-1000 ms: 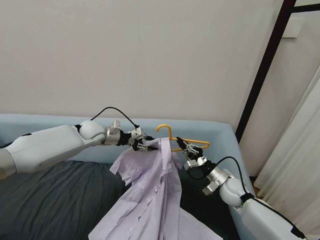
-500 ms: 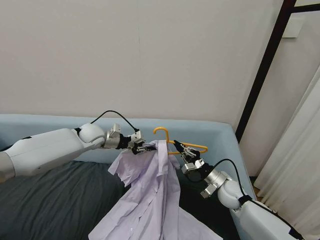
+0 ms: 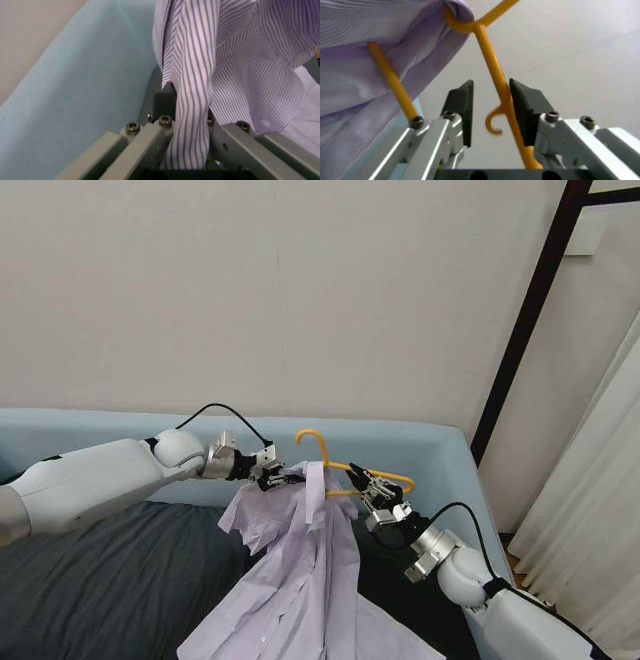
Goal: Pick up the clothes from the sofa and hang them on the clothes hanger.
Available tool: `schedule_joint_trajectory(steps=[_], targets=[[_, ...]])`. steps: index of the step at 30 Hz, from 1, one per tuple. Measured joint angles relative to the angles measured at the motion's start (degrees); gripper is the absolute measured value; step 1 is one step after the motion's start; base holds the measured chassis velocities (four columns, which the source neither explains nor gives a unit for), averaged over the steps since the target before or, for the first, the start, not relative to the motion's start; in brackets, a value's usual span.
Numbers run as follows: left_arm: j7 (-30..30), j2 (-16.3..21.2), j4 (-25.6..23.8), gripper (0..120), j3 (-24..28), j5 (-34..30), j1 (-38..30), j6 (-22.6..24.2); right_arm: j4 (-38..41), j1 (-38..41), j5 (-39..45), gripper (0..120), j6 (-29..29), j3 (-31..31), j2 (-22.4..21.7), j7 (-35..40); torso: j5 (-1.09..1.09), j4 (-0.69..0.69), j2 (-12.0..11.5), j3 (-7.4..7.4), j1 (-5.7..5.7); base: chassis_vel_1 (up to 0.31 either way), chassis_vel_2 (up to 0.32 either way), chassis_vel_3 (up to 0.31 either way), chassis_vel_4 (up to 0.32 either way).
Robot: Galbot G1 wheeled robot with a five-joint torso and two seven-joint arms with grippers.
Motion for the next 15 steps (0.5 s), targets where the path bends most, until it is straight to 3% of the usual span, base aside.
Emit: schedule_joint_trajectory(steps=[9,15], targets=[[0.32,5.02,-0.83,0,-5.6,0.85,4.7,-0.56,7.62,-10.31,19.47,68,-1.59,2.41,-6.73,-8.65,-0.02,-0.03,0.01,-0.01,-0.01,0.0,0.0,0.0,0.0],[0.98,11.55,-4.7,0,-11.62,2.95,12.19,-0.58,5.1,-11.87,38.67,90,-9.87,0.11,-9.31,-16.51,-0.01,0.01,0.01,-0.01,-0.01,0.0,0.0,0.0,0.0]])
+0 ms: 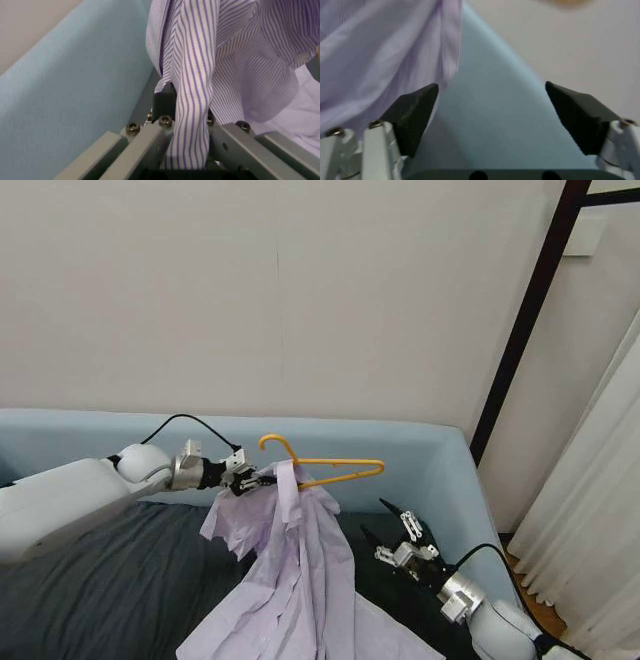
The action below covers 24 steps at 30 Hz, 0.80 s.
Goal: Pick up the clothes from the sofa and hang them on the clothes hanger.
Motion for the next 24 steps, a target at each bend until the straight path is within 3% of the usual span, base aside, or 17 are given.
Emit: schedule_joint_trajectory(steps=[4,10,11,15,24], targets=[[0.76,4.14,-2.65,0,-5.81,1.61,7.04,-0.02,-4.14,4.77,11.02,100,-8.47,-4.36,0.39,-3.12,-0.04,-0.01,0.0,0.0,0.0,0.0,0.0,0.0,0.0],[1.57,8.96,-6.73,0,-13.51,2.9,15.53,-0.33,-11.88,13.72,16.04,100,-14.25,-11.07,3.68,-3.7,-0.03,0.01,0.0,0.01,0.0,0.0,0.0,0.0,0.0],[1.57,8.96,-6.73,0,-13.51,2.9,15.53,-0.33,-11.88,13.72,16.04,100,-14.25,-11.07,3.68,-3.7,-0.03,0.01,0.0,0.01,0.0,0.0,0.0,0.0,0.0],[3.25,13.59,-10.66,0,-21.98,3.81,23.15,-0.92,-19.3,20.96,15.56,100,-16.77,-19.2,7.41,-4.56,-0.01,0.0,0.0,0.0,0.0,0.0,0.0,0.0,0.0],[4.29,17.98,-13.95,0,-24.56,3.23,24.32,-1.56,-32.4,27.61,11.95,100,-16.76,-29.05,13.41,-9.41,0.01,0.0,-0.01,0.01,0.01,0.0,0.0,0.0,0.0]])
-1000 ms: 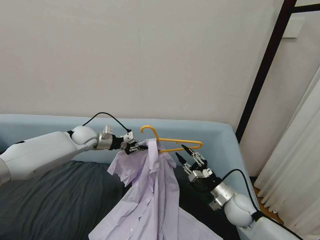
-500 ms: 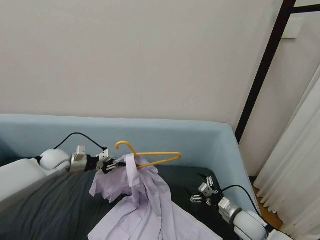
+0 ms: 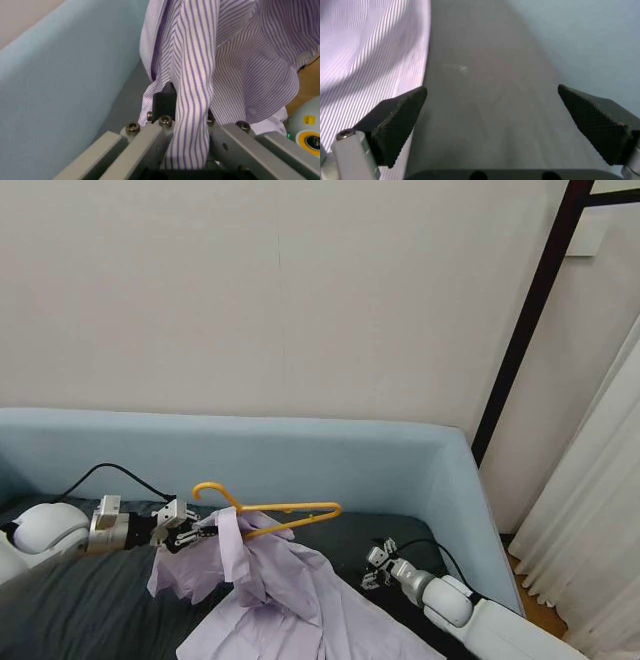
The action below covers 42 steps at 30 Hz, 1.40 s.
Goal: Pick up the clothes from the sofa and hang them on the clothes hanger.
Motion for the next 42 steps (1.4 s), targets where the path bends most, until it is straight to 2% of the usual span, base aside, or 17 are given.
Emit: schedule_joint_trajectory(steps=[7,16,20,28,31,33,34,38,39,41,42], targets=[[-0.25,1.94,-2.63,0,-0.4,-0.48,0.44,0.13,-4.63,1.16,3.81,100,-1.41,-1.34,2.81,-3.24,-0.01,-0.01,0.0,0.0,0.0,0.0,0.0,0.0,0.0],[-0.28,3.17,-3.53,0,-0.31,-0.26,0.41,0.16,-7.22,1.64,8.27,99,-2.09,-0.82,5.13,-6.21,-0.01,-0.01,0.0,0.0,0.0,0.0,0.0,0.0,0.0],[-0.28,3.39,-3.68,0,-0.27,-0.27,0.38,0.18,-8.42,1.89,9.06,94,-2.1,-0.81,6.16,-6.71,-0.01,-0.01,0.0,0.0,0.0,0.0,0.0,0.0,0.0],[-0.23,4.15,-4.46,0,-0.12,-0.24,0.35,0.21,-13.26,3.08,9.56,62,-1.39,-0.69,9.78,-10.23,-0.01,0.0,0.0,0.0,0.0,0.0,0.0,0.0,0.0],[-0.23,4.33,-4.58,0,-0.11,-0.21,0.35,0.21,-13.67,3.18,9.86,55,-1.32,-0.68,10.13,-11.43,0.0,0.0,0.0,0.0,0.0,0.0,0.0,0.0,0.0],[-0.22,4.63,-4.75,0,-0.11,-0.12,0.43,0.2,-14.23,3.16,10.24,43,-1.32,-0.68,10.56,-13.17,-0.01,-0.01,0.0,0.0,0.0,0.0,0.0,0.0,0.0],[-0.22,4.63,-4.75,0,-0.11,-0.12,0.43,0.2,-14.23,3.16,10.24,43,-1.32,-0.68,10.56,-13.17,-0.01,-0.01,0.0,0.0,0.0,0.0,0.0,0.0,0.0],[-0.22,5.05,-4.81,0,-0.12,0.0,0.58,0.08,-14.75,2.64,10.03,29,-0.8,-0.41,10.85,-14.55,0.0,-0.01,0.0,0.0,0.0,0.0,0.0,0.0,0.0],[-0.22,5.05,-4.81,0,-0.12,0.0,0.58,0.08,-14.75,2.64,10.03,29,-0.8,-0.41,10.85,-14.55,0.0,-0.01,0.0,0.0,0.0,0.0,0.0,0.0,0.0],[-0.22,5.1,-4.63,0,-0.16,0.04,0.64,0.02,-14.71,2.41,9.99,15,-0.5,-0.19,10.8,-14.75,0.0,0.0,0.0,0.0,0.0,0.0,0.0,0.0,0.0],[-0.22,5.1,-4.56,0,-0.19,0.05,0.64,0.01,-14.69,2.39,9.99,14,-0.38,-0.14,10.74,-14.76,0.0,0.0,0.0,0.0,0.0,0.0,0.0,0.0,0.0]])
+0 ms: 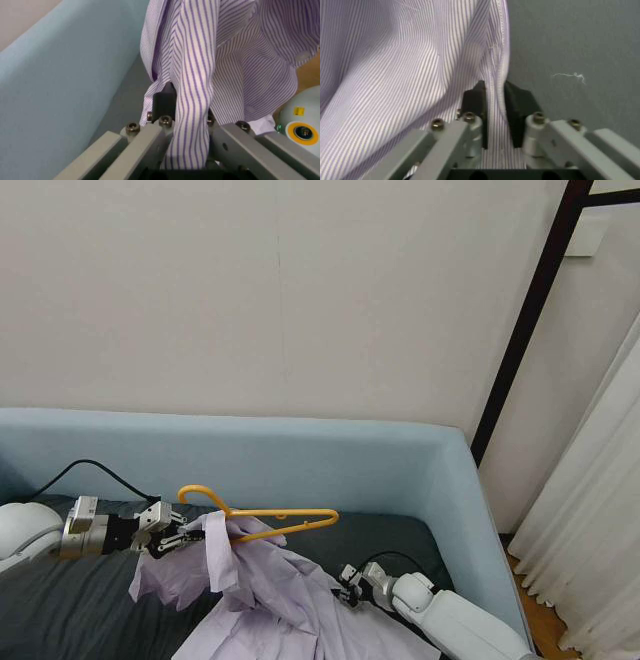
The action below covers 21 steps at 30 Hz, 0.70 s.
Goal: Pick up the clothes from the sofa and hang them on the clothes hanger.
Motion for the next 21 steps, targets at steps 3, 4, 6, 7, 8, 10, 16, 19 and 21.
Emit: schedule_joint_trajectory(steps=[3,4,6,7,8,10,16,19,21], targets=[[0.0,-0.05,0.09,0,-0.06,0.0,0.0,-0.01,0.12,-0.01,-0.01,4,0.23,0.18,-0.25,0.04,0.0,0.0,0.0,0.0,0.0,0.0,0.0,0.0,0.0],[-0.04,-0.27,0.1,0,-0.07,0.0,0.0,-0.01,0.36,-0.01,0.09,0,0.34,0.47,-0.59,0.43,0.0,0.0,0.0,0.0,0.0,0.0,0.0,0.0,0.0],[-0.11,-0.42,0.14,0,-0.16,0.0,0.02,-0.01,0.79,-0.13,0.33,0,0.42,0.84,-0.98,0.87,0.0,-0.01,0.0,0.0,0.0,0.0,0.0,0.0,0.0],[-0.11,-0.42,0.14,0,-0.16,0.0,0.02,-0.01,0.79,-0.13,0.33,0,0.42,0.84,-0.98,0.87,0.0,-0.01,0.0,0.0,0.0,0.0,0.0,0.0,0.0],[-0.13,-0.43,0.23,0,-0.26,0.0,0.07,-0.02,1.47,-0.34,1.04,0,0.44,1.16,-1.44,1.31,0.0,-0.01,0.0,0.0,0.0,0.0,0.0,0.0,0.0],[-0.13,-0.39,0.39,0,-0.53,0.02,0.25,-0.2,2.92,-0.75,1.81,0,0.44,1.85,-2.22,2.06,0.0,-0.01,0.0,0.0,0.0,0.0,0.0,0.0,0.0],[0.16,-0.44,1.75,0,-1.42,0.44,0.49,-0.83,9.28,-0.94,6.28,0,-1.65,3.96,-5.86,5.16,0.01,0.0,0.0,0.01,0.0,0.0,0.0,0.0,0.0],[0.34,-0.6,2.24,0,-1.76,0.52,0.48,-0.94,12.52,-0.68,8.13,0,-2.55,5.26,-7.91,5.91,0.0,0.0,0.0,0.0,0.0,0.0,0.0,0.0,0.0],[0.62,-0.71,2.61,0,-2.09,0.63,0.4,-1.11,16.72,-0.61,10.02,0,-3.68,7.11,-10.16,7.02,0.0,-0.01,0.0,0.0,0.0,0.0,0.0,0.0,0.0]])
